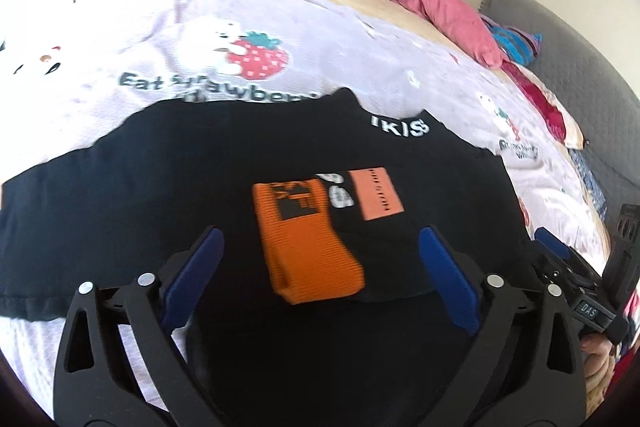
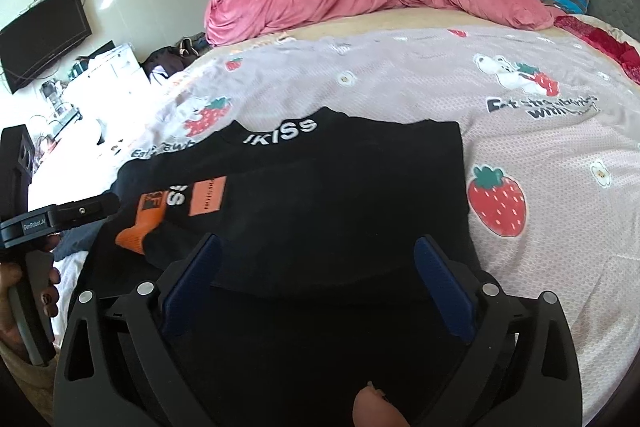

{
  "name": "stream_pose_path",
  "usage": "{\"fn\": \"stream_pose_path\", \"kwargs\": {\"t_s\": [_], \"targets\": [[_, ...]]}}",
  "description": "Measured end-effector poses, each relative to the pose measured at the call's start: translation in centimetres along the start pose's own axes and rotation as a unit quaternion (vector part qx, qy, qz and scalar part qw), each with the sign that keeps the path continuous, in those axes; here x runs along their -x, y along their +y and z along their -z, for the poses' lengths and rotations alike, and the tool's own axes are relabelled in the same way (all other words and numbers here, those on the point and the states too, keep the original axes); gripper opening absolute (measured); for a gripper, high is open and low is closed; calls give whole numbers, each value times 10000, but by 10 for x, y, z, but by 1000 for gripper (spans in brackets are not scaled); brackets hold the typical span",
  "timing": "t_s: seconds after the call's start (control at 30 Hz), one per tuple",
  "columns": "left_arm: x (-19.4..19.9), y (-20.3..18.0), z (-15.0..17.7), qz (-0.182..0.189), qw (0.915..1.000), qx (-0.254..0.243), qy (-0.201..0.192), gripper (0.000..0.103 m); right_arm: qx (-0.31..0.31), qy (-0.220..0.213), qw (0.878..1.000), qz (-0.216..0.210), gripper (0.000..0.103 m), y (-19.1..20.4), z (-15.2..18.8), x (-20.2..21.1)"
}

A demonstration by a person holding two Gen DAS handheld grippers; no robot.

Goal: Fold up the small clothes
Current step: 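Move the left gripper to the other sleeve's orange cuff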

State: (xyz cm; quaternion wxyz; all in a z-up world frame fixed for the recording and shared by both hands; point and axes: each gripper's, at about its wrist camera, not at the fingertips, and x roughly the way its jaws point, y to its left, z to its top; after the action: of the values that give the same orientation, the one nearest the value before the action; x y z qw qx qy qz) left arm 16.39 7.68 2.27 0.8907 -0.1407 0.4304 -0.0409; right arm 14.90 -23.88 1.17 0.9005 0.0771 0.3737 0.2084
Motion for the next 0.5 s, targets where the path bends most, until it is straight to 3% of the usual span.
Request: {"fn": "stream_pose_path", "kwargs": {"t_s": [0.5], "targets": [[38, 61, 13, -311, 9977, 527, -282, 94, 263, -36, 9992, -284, 97, 41, 1, -3]]}}
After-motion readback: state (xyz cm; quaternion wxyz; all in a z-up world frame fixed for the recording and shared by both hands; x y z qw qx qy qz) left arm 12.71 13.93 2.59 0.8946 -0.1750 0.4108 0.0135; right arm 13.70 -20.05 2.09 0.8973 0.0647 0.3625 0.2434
